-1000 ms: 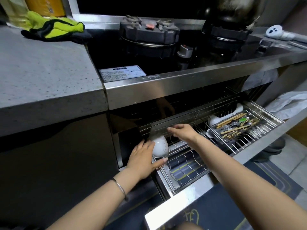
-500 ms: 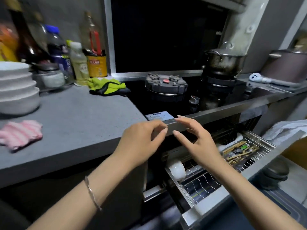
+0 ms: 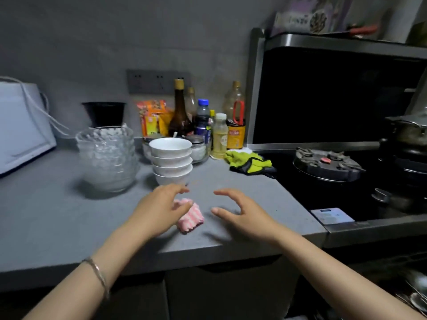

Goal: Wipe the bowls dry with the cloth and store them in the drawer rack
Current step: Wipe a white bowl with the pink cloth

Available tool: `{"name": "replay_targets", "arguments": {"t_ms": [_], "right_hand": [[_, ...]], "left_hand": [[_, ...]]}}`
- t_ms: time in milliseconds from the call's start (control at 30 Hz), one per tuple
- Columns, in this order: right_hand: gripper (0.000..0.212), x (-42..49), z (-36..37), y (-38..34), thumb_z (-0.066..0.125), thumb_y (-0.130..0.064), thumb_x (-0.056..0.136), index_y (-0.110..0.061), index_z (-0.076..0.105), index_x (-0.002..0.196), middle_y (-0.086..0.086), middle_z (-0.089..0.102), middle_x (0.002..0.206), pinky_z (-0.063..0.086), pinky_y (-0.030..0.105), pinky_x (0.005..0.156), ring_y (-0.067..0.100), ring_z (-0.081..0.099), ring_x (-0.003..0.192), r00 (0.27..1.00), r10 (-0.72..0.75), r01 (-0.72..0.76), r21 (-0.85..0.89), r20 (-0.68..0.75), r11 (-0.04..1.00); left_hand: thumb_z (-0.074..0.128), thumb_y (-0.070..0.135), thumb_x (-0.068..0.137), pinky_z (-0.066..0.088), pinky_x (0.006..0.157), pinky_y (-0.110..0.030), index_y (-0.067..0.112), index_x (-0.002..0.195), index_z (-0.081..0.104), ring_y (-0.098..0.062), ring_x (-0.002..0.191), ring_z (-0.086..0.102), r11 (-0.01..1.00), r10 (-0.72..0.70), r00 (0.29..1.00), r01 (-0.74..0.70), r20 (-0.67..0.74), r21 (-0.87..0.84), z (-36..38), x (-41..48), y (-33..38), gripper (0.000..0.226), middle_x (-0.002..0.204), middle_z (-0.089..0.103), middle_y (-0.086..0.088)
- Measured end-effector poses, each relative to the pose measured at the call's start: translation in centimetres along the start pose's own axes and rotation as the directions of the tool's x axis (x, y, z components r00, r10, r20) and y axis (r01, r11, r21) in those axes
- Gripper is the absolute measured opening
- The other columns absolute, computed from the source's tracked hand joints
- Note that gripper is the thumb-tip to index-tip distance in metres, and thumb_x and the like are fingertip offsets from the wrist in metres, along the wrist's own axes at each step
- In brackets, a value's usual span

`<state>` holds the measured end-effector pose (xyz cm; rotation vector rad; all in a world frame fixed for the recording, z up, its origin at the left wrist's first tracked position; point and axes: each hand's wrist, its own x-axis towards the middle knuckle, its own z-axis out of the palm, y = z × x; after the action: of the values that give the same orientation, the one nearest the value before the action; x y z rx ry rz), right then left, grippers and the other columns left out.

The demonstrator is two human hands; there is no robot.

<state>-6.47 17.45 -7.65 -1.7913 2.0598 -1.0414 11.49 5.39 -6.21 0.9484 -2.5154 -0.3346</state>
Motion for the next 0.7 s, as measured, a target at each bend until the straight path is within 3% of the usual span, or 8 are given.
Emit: {"name": "replay_targets", "arguments": {"t_ms": [167, 267, 333, 400, 467, 533, 600, 700], "right_hand": [[0.046, 4.9, 3.3, -2.4, 0.056, -0.031, 0.094, -0.01, 0.049, 0.134, 0.005, 0.056, 0.13, 0.033, 0.008, 0.081, 0.01, 0.052, 0.11, 0.97, 0.17, -0.184, 0.066, 0.173, 0.981], [0.05, 6.9, 4.3, -2.6, 0.06, -0.023, 0.091, -0.007, 0.045, 0.136, 0.009, 0.058, 0.123, 0.041, 0.021, 0.088, 0.02, 0.057, 0.106, 0.941, 0.236, -0.244, 0.003, 0.243, 0.97], [0.057, 7.6, 4.4, -2.7, 0.067, -0.018, 0.086, -0.009, 0.044, 0.137, 0.008, 0.056, 0.117, 0.042, 0.022, 0.087, 0.019, 0.056, 0.099, 0.918, 0.264, -0.28, 0.011, 0.297, 0.96], [0.051, 7.9, 4.2, -2.6, 0.072, -0.012, 0.081, -0.007, 0.053, 0.129, 0.008, 0.059, 0.113, 0.045, 0.022, 0.085, 0.014, 0.056, 0.093, 0.896, 0.268, -0.307, 0.057, 0.353, 0.95], [0.03, 7.9, 3.5, -2.7, 0.071, -0.006, 0.079, -0.005, 0.065, 0.109, 0.005, 0.067, 0.102, 0.048, 0.015, 0.078, 0.011, 0.061, 0.087, 0.882, 0.233, -0.313, 0.141, 0.41, 0.939], [0.026, 7.7, 2.7, -2.7, 0.072, -0.007, 0.08, -0.005, 0.067, 0.106, 0.005, 0.07, 0.103, 0.047, 0.013, 0.084, 0.014, 0.065, 0.095, 0.88, 0.177, -0.314, 0.261, 0.441, 0.913], [0.033, 7.6, 1.8, -2.5, 0.07, -0.008, 0.083, -0.001, 0.063, 0.114, 0.011, 0.068, 0.114, 0.046, 0.024, 0.097, 0.019, 0.063, 0.106, 0.891, 0.098, -0.303, 0.421, 0.442, 0.855], [0.036, 7.3, 0.8, -3.0, 0.07, -0.01, 0.082, -0.005, 0.061, 0.117, 0.014, 0.068, 0.113, 0.051, 0.032, 0.092, 0.022, 0.065, 0.102, 0.894, 0.038, -0.338, 0.618, 0.446, 0.709]], "left_hand": [[0.051, 0.046, 0.092, 0.042, 0.098, -0.03, 0.023, 0.132, 0.049, -0.016, 0.119, 0.05, 0.989, -0.143, 0.985, 0.14, 0.098, 0.035, 0.4, 0.5, -3.9, 0.047, 0.129, 0.058, 0.003], [0.055, 0.045, 0.089, 0.039, 0.1, -0.029, 0.018, 0.135, 0.047, -0.021, 0.124, 0.045, 0.984, -0.166, 0.973, 0.153, 0.163, 0.087, 0.8, 0.9, -4.4, 0.054, 0.13, 0.055, -0.004], [0.063, 0.041, 0.084, 0.041, 0.09, -0.026, 0.016, 0.12, 0.058, -0.021, 0.114, 0.051, 0.983, -0.175, 0.96, 0.16, 0.218, 0.085, 0.7, 1.3, -4.5, 0.044, 0.118, 0.06, -0.004], [0.072, 0.034, 0.077, 0.039, 0.069, -0.026, 0.018, 0.085, 0.061, -0.015, 0.081, 0.054, 0.983, -0.16, 0.948, 0.179, 0.274, -0.045, 0.4, 1.7, -4.8, 0.021, 0.085, 0.061, 0.001], [0.075, 0.031, 0.071, 0.036, 0.064, -0.026, 0.021, 0.073, 0.057, -0.012, 0.068, 0.046, 0.958, -0.101, 0.947, 0.175, 0.306, -0.227, 0.1, 1.9, -5.4, 0.021, 0.072, 0.055, 0.003], [0.075, 0.021, 0.075, 0.042, 0.07, -0.026, 0.023, 0.077, 0.059, -0.009, 0.069, 0.052, 0.878, -0.015, 0.963, 0.142, 0.269, -0.458, -0.7, 2.0, -5.5, 0.016, 0.074, 0.059, 0.002], [0.069, 0.003, 0.083, 0.046, 0.075, -0.019, 0.019, 0.086, 0.061, -0.002, 0.071, 0.058, 0.734, 0.033, 0.983, 0.1, 0.182, -0.671, -1.7, 2.4, -5.0, 0.018, 0.076, 0.064, 0.003], [0.063, 0.002, 0.087, 0.049, 0.069, -0.014, 0.014, 0.092, 0.06, 0.001, 0.065, 0.06, 0.583, -0.04, 0.996, 0.089, 0.081, -0.808, -3.1, 3.4, -3.7, 0.013, 0.072, 0.068, 0.003]]}}
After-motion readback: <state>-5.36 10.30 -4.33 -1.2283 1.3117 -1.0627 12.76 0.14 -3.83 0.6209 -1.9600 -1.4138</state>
